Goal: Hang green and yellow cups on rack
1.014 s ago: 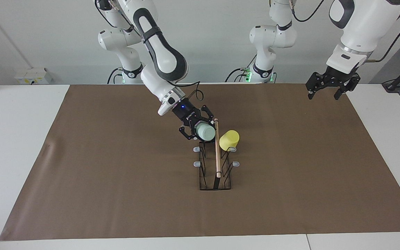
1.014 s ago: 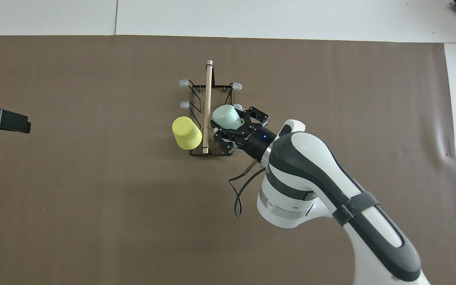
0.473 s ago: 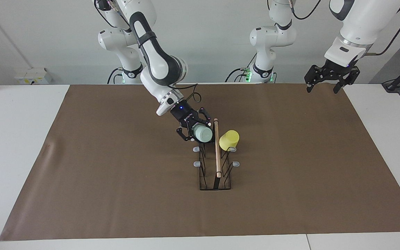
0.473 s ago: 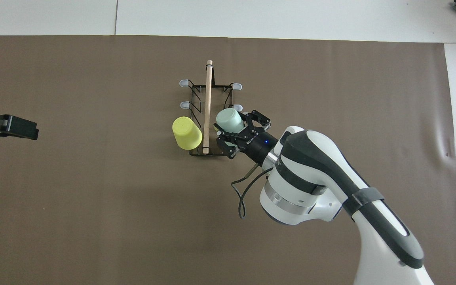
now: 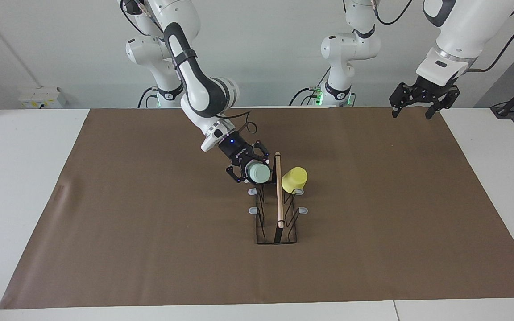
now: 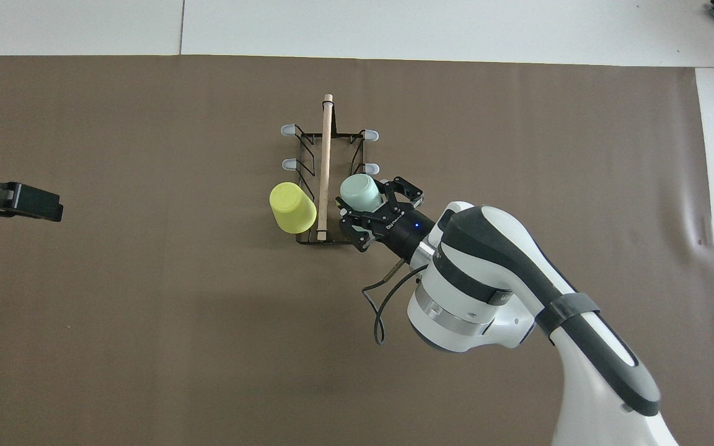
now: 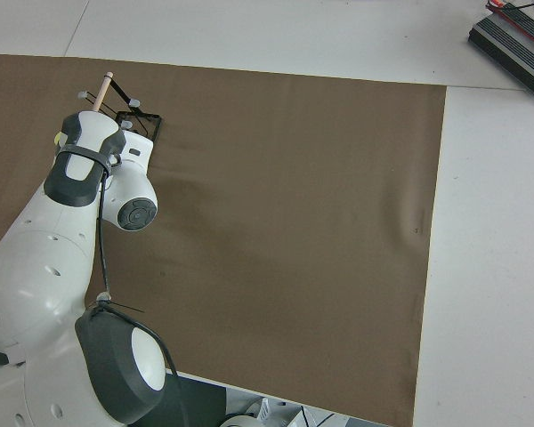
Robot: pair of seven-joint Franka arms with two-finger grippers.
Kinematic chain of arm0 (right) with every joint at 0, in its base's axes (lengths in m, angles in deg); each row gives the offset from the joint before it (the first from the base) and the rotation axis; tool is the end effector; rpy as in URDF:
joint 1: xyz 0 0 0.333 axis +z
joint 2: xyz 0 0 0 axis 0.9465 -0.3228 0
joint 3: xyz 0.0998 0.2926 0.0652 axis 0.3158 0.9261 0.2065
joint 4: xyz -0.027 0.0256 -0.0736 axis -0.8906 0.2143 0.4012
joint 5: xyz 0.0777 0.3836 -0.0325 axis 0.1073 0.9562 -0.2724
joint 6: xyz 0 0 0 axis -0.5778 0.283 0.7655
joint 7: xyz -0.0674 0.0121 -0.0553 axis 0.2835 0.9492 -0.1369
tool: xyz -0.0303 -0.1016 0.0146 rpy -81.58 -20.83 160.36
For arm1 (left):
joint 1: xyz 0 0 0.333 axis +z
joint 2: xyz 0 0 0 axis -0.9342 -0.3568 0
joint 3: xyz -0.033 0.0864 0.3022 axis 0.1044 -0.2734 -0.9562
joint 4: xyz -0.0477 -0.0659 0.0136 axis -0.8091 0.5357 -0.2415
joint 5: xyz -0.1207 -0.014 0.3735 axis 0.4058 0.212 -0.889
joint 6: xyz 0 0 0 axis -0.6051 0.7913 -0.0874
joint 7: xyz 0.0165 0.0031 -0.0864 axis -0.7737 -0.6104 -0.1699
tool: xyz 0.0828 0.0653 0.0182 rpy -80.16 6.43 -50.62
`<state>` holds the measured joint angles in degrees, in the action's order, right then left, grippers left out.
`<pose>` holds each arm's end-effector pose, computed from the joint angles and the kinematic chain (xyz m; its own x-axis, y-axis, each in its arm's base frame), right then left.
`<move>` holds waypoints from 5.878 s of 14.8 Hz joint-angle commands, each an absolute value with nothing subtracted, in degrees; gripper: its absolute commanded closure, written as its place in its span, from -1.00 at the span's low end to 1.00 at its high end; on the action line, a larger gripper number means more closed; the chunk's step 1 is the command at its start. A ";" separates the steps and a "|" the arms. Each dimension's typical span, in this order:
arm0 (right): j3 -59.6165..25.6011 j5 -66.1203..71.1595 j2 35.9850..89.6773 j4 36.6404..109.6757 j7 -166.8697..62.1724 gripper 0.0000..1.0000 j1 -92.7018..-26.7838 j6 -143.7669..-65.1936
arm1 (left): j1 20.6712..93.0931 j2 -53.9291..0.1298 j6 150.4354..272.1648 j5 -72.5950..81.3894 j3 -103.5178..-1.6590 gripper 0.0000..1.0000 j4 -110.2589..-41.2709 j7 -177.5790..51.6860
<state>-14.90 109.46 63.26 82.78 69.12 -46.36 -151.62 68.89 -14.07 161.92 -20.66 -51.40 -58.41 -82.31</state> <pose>0.5104 0.2960 0.3361 0.4886 0.0976 0.8671 0.6113 -0.7474 -0.2603 0.5349 -0.0428 0.6357 0.9894 -0.1451 0.0002 -0.1451 -0.9894 -0.0008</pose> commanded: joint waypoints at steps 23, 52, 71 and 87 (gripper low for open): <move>-14.36 81.04 63.58 77.60 73.69 -1.00 -54.20 -155.99 | 69.27 -12.27 163.53 -19.16 -50.52 -1.00 -60.26 -82.78; -15.51 -19.28 75.71 72.42 14.75 -1.00 -74.60 -96.93 | 69.71 -14.55 159.66 -19.33 -50.43 -1.00 -58.06 -83.49; -21.75 -24.39 78.08 65.74 -50.56 -1.00 -70.46 -82.07 | 69.54 -14.55 160.45 -19.33 -50.43 -1.00 -58.06 -85.16; -23.51 -23.06 78.09 63.36 -56.57 -1.00 -69.32 -79.08 | 69.71 -14.55 161.16 -19.33 -50.78 -1.00 -58.24 -85.68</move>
